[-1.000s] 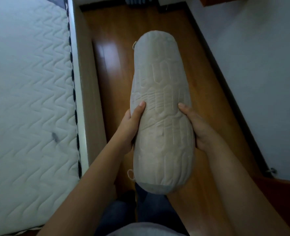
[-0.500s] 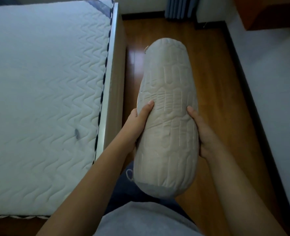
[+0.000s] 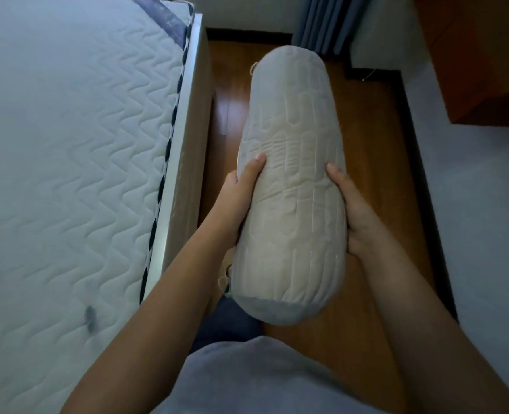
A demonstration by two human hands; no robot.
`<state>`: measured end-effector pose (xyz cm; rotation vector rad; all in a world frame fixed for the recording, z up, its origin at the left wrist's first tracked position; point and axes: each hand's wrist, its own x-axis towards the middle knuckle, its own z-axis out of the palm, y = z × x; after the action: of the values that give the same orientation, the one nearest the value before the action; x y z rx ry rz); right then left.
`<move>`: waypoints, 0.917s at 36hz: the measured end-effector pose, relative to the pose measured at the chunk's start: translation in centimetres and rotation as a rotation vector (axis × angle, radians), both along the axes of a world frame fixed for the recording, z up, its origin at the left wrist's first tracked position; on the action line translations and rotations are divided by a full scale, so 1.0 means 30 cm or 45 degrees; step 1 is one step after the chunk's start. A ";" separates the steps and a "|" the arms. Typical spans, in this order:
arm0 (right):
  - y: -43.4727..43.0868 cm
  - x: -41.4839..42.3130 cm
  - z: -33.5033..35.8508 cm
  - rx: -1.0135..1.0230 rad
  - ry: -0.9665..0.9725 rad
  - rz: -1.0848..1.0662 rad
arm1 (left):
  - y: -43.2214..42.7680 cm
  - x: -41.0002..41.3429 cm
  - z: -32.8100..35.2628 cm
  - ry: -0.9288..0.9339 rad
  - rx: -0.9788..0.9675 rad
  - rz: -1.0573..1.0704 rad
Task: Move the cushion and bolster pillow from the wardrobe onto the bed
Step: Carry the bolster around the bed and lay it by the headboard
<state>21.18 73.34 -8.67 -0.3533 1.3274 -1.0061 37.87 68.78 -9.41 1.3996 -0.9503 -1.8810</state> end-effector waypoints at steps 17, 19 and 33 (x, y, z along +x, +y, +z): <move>-0.990 -0.191 -0.034 0.027 -0.077 0.145 | -0.912 -0.175 -0.010 0.029 0.046 0.198; -1.136 -0.233 -0.051 0.025 -0.081 0.159 | -1.050 -0.216 -0.024 0.022 0.020 0.217; -2.141 -0.478 0.090 -0.115 -0.125 0.416 | -1.930 -0.461 0.103 0.134 -0.035 0.443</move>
<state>6.85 9.12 -5.96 -0.5623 1.0953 -0.7985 24.05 10.88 -6.33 1.3370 -0.6316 -1.6554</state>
